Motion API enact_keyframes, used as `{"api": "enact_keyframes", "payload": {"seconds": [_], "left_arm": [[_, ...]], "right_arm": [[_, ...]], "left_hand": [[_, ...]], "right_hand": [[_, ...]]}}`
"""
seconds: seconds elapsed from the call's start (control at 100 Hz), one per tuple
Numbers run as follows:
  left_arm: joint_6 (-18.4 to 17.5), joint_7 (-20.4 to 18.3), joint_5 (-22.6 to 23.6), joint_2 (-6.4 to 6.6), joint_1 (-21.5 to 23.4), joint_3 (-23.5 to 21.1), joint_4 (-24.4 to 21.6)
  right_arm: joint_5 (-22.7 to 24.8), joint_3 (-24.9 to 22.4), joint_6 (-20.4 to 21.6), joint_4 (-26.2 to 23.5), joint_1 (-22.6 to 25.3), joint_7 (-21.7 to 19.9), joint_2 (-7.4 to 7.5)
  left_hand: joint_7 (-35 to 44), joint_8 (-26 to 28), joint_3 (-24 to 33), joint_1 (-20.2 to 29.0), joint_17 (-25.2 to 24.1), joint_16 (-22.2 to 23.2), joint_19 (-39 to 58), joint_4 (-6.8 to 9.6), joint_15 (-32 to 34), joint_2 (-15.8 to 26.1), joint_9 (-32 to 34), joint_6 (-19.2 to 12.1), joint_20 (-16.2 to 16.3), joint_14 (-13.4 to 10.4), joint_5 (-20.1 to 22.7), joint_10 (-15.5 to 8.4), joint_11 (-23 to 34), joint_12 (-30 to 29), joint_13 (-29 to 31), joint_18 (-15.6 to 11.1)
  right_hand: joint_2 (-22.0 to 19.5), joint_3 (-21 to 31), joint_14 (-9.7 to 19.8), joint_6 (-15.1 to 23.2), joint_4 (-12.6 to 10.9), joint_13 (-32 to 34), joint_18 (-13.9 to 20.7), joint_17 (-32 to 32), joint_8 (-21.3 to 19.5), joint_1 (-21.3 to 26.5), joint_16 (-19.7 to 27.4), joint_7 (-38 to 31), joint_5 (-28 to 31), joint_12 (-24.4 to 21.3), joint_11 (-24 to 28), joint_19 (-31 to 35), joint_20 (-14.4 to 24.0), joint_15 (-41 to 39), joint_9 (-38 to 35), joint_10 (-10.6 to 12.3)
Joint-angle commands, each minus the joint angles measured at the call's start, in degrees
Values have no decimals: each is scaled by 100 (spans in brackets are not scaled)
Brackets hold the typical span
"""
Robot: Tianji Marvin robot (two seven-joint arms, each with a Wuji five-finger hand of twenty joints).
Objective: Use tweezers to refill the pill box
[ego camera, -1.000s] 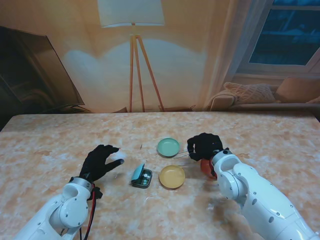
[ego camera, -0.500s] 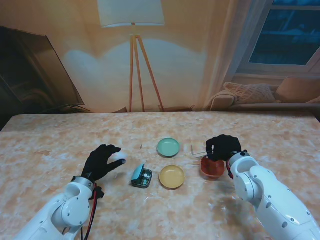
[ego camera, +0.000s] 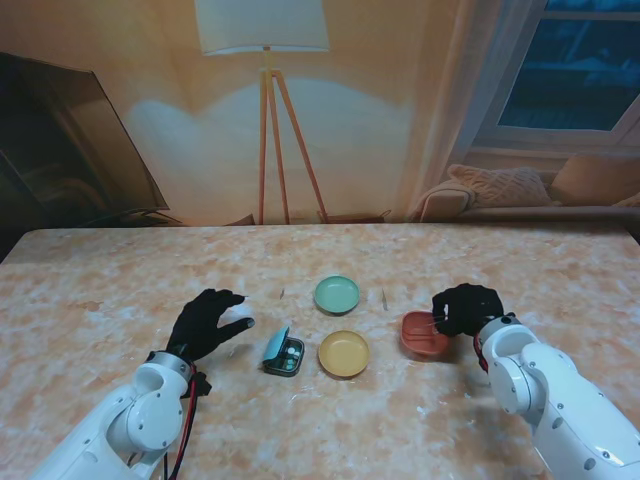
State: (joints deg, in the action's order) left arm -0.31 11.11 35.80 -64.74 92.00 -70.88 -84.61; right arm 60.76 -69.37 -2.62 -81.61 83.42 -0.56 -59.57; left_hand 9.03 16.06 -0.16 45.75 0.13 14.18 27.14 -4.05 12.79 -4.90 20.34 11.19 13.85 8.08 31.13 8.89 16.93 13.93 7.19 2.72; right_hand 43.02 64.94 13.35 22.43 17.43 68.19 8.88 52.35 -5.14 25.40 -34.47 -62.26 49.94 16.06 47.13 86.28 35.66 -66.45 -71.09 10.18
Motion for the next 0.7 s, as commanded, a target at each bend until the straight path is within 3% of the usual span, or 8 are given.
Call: {"api": "enact_keyframes", "payload": {"seconds": [0.0, 0.28, 0.42, 0.62, 0.69], "left_arm": [[7, -74, -4, -19, -18, 8, -2], [64, -91, 3, -17, 7, 13, -37], [78, -75, -4, -22, 6, 19, -35], [70, -44, 9, -25, -5, 32, -14], [75, -57, 15, -21, -1, 32, -19]], "right_arm": [[-32, 78, -62, 134, -15, -70, -17], [-98, 221, -72, 301, -153, -90, -11], [-95, 171, -3, 236, -143, -186, 0], [-13, 143, 89, 154, -158, -414, 33], [-19, 127, 115, 111, -154, -521, 43]], "left_hand": [[79, -86, -113, 15, -45, -35, 5, 129, 55, 130, 49, -85, 72, -151, 60, -117, -19, 61, 17, -239], [83, -85, -101, 41, -43, -31, 15, 132, 63, 159, 56, -97, 78, -165, 68, -126, -13, 64, 26, -244], [93, -83, -93, 73, -38, -27, 27, 135, 74, 185, 65, -98, 84, -155, 84, -123, -5, 68, 35, -248], [104, -83, -102, 90, -35, -25, 52, 134, 81, 177, 63, -110, 97, -153, 71, -123, 1, 72, 40, -250], [106, -84, -112, 79, -40, -26, 55, 132, 79, 174, 54, -110, 98, -150, 63, -126, -3, 71, 38, -243]], "right_hand": [[-185, 71, 288, 320, -106, -246, 98, -81, -67, 38, 86, -175, 63, 91, -17, -9, -88, 24, 31, -351], [-42, 113, 83, 80, -94, -740, -194, -566, -136, -98, 208, 39, -351, 159, -241, -312, -292, 377, 487, -413], [54, 182, -163, -178, -76, -1311, -619, -1194, -239, -206, 383, 357, -819, 261, -517, -786, -532, 843, 1100, -536], [-115, 196, -293, -356, -248, -1784, -930, -1806, -576, -404, 483, 882, -935, 371, -719, -1161, -739, 1092, 1547, -649], [-314, 155, -415, -441, -512, -2157, -1208, -2221, -779, -562, 543, 1232, -1035, 361, -881, -1366, -819, 1298, 1900, -752]]}}
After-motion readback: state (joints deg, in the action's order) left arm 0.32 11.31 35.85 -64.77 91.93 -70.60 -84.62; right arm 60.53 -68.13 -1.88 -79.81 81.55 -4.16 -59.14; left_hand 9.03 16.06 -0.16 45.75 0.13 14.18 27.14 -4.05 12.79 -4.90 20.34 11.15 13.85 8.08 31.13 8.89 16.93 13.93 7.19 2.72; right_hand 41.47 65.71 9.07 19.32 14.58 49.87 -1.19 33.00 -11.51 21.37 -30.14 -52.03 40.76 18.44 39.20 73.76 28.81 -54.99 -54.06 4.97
